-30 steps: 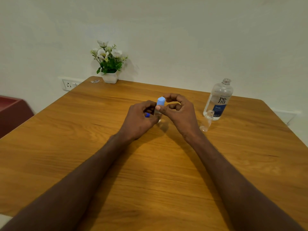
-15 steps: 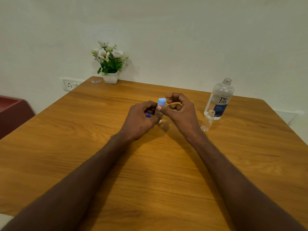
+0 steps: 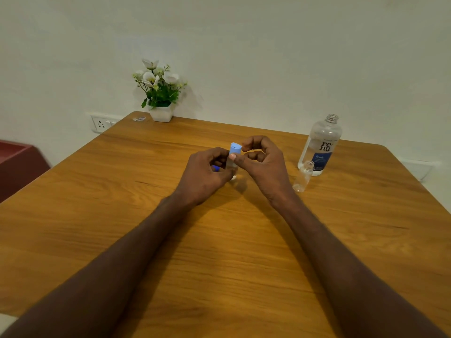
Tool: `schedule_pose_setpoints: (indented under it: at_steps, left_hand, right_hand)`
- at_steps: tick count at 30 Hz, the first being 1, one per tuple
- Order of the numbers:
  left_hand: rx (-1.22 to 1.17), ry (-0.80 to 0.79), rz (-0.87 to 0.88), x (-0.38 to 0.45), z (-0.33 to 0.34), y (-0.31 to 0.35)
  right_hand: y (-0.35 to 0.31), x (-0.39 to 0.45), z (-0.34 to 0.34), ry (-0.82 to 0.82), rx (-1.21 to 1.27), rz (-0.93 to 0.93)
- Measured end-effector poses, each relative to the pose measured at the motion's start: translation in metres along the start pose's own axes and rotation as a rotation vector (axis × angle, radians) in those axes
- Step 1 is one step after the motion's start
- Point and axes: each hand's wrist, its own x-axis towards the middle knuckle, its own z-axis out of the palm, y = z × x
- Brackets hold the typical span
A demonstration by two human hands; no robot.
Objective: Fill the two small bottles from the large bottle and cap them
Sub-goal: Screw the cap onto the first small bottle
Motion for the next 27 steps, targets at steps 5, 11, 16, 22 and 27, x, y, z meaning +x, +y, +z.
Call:
schedule_pose_setpoints:
  at_steps: [5,11,16,22,27]
  left_hand:
    - [0.0,-0.003,-0.001,-0.0004,-0.0003,0.0]
    - [-0.001,0.0,-0.004,0.0001,0.0,-0.0005]
    - [-0.003,0.004,-0.009,0.0002,0.0003,-0.0019]
    - [0.001,-0.001,0.007,0.0001,-0.0001,-0.0021]
    - [0.007,-0.005,0.014,0.0002,-0.0003,-0.0028]
  right_hand:
    - [0.001,0.0003,0.0004,0.004,-0.014,-0.006]
    - [0.0005,0.0002,0.0004,-0.008,0.0,-0.013]
    - [0.0008,-0.0001,0.0004,-0.009,0.003,-0.008]
    - [0.0021,-0.0001,0.0007,-0.01,-0.017,0.0]
    - [0.0002,-0.0002,-0.0001,-0.007,-0.021,-0.021]
